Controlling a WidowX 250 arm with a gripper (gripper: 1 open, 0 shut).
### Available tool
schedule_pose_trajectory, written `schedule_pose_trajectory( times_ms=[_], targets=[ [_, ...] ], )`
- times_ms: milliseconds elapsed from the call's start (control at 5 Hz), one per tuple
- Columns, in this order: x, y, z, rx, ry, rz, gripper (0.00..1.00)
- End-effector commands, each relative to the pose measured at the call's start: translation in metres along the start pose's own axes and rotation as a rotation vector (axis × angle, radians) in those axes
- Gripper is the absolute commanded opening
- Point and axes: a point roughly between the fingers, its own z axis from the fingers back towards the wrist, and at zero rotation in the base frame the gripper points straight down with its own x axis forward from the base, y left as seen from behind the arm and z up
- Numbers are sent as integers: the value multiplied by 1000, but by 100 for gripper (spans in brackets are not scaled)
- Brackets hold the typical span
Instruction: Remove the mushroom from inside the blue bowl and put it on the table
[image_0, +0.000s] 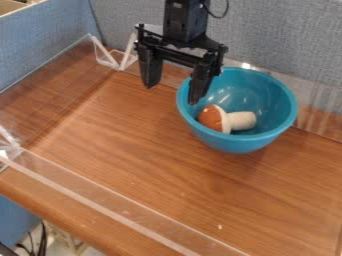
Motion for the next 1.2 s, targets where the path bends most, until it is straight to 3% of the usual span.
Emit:
schedule_pose_trajectory(
  times_ms=[0, 200, 400, 600, 800, 1000],
  targets=[
    [11, -4, -4, 7, 7, -91, 100],
    [42, -20, -16, 8, 8, -148, 100],
    [63, -30, -29, 10, 11, -180, 100],
    [70, -38, -45, 6, 18, -187, 100],
    [74, -45, -56, 6, 19, -192, 0],
    [74, -49, -58, 5, 16, -204, 0]
  ],
)
